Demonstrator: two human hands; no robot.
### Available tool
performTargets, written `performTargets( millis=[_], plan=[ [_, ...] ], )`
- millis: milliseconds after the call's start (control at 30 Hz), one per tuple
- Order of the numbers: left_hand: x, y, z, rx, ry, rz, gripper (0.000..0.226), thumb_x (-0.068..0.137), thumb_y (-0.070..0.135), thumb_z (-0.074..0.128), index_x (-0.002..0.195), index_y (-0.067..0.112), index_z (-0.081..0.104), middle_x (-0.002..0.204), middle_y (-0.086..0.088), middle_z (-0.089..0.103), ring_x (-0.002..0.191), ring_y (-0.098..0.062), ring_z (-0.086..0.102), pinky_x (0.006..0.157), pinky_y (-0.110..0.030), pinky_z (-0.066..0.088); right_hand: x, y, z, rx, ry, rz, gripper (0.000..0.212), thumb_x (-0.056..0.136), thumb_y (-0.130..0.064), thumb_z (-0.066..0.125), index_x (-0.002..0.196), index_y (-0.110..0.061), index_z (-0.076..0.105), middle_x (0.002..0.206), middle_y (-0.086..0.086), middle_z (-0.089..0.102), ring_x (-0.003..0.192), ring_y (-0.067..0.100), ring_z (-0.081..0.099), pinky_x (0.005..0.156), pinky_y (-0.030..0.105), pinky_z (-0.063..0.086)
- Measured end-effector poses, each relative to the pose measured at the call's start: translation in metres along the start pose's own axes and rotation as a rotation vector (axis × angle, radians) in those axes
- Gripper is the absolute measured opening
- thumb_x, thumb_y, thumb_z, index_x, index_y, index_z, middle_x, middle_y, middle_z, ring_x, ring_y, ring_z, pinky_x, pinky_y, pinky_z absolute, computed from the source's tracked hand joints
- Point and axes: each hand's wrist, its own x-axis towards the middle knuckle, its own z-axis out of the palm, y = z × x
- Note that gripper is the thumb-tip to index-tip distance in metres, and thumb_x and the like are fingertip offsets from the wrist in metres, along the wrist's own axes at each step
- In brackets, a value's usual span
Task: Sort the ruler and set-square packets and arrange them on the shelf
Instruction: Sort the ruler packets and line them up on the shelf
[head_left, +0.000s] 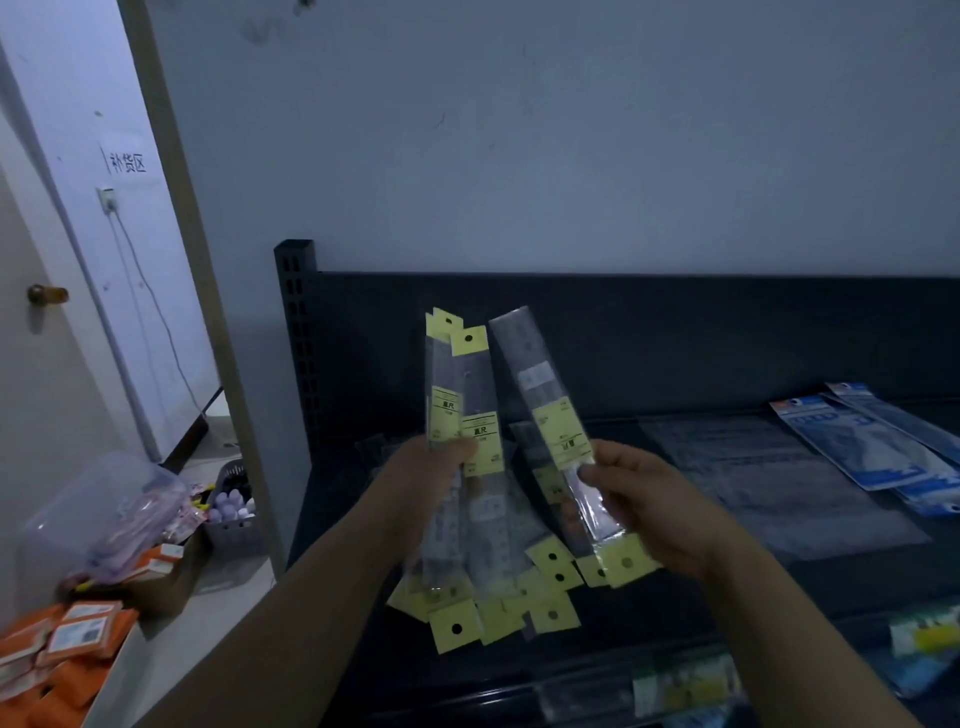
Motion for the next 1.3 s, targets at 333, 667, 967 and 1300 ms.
performTargets(
  millis=[333,667,967,1300],
  plan=[
    [-0.016,0.014,-0.018,-0.037,-0.53,-0.177,0.031,0.074,0.013,0.071,0.102,-0.001,0.068,0.096,-0.024,0.07,0.072,-0.032,0.069,0.064,-0.038,0.057,-0.001,-0.036,-0.047,-0.585,-0.274,0.159,0.022,0.071,-0.007,0.076,0.091,-0.007,0.068,0.075,0.008,0.07,0.062,0.02,0.067,0.053,0.025,0.052],
    [0.0,0.0,-0.01,0.019,-0.753,-0.315,0.057,0.083,0.036,0.069,0.123,-0.002,0.057,0.105,-0.023,0.067,0.075,-0.024,0.068,0.068,-0.032,0.056,0.016,-0.022,-0.02,-0.728,-0.095,-0.037,0.016,0.071,-0.001,0.079,0.085,0.001,0.073,0.082,0.008,0.073,0.072,0.009,0.065,0.066,0.021,0.052],
    [0.016,-0.013,-0.015,-0.308,-0.36,-0.253,0.025,0.09,-0.002,0.041,0.111,-0.005,0.055,0.077,-0.015,0.062,0.058,-0.024,0.064,0.057,-0.035,0.058,0.034,0.029,-0.028,-1.11,0.347,0.172,0.046,0.068,-0.051,0.076,0.089,-0.014,0.058,0.084,-0.001,0.061,0.074,0.013,0.059,0.059,0.027,0.044],
    [0.021,-0.023,-0.006,-0.303,-0.307,-0.236,0.032,0.088,-0.006,0.041,0.117,-0.002,0.054,0.08,-0.012,0.061,0.068,-0.026,0.061,0.071,-0.043,0.054,0.051,0.025,-0.014,-1.239,0.369,0.402,0.062,0.064,-0.052,0.076,0.111,-0.017,0.055,0.112,0.004,0.055,0.105,0.022,0.054,0.083,0.033,0.05]
  ],
)
